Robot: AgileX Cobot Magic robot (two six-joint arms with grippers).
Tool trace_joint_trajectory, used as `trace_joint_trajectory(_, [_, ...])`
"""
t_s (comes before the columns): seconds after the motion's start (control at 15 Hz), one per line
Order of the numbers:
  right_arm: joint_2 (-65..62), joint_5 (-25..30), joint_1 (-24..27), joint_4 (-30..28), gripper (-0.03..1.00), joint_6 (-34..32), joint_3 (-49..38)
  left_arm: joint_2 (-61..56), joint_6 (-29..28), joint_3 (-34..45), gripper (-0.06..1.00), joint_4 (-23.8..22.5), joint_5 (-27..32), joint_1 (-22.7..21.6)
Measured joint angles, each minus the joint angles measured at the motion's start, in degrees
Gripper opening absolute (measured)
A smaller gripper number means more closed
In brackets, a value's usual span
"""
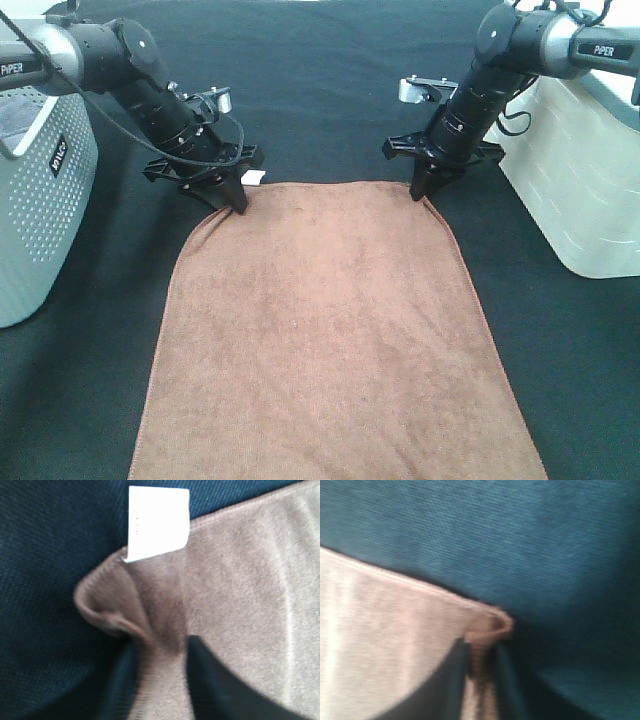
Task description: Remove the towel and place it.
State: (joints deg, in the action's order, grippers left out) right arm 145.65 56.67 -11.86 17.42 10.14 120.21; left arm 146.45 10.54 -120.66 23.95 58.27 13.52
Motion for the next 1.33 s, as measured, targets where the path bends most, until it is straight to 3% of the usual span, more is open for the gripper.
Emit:
trace_joint_trajectory(0.07, [0.0,0.0,0.0,-0.29,0.01,0.0,0.0,0.0,0.0,0.0,0.09,-1.26,0.0,0.0])
trace_joint_trajectory(0.27, [-0.06,0.0,0.0,-0.69,0.01,0.0,0.0,0.0,0.0,0.0,0.0,-2.64,0.0,0.17])
trace_joint_trajectory(0.53, [-0.17,-0.17,0.0,-0.86,0.01,0.0,0.0,-0.57,0.0,0.06,0.0,-4.35,-0.11,0.52])
trace_joint_trajectory(0.73, [-2.06,-5.96,0.0,-0.8,0.01,0.06,0.11,-1.49,0.0,0.34,0.0,-5.67,-3.9,0.52])
trace_joint_trajectory(0.93, [-2.64,-7.73,-0.06,-0.63,0.01,0.11,3.21,-2.64,0.0,0.06,0.0,-5.73,-8.71,0.52])
trace_joint_trajectory(1.13, [-2.64,-8.77,-0.06,-0.63,0.01,0.63,5.96,-2.64,0.0,-2.41,0.0,-5.84,-11.12,0.52])
trace_joint_trajectory(1.33, [-2.64,-13.92,-0.06,-1.38,0.01,2.64,7.79,-2.69,0.0,-8.37,0.0,-8.77,-15.36,0.52])
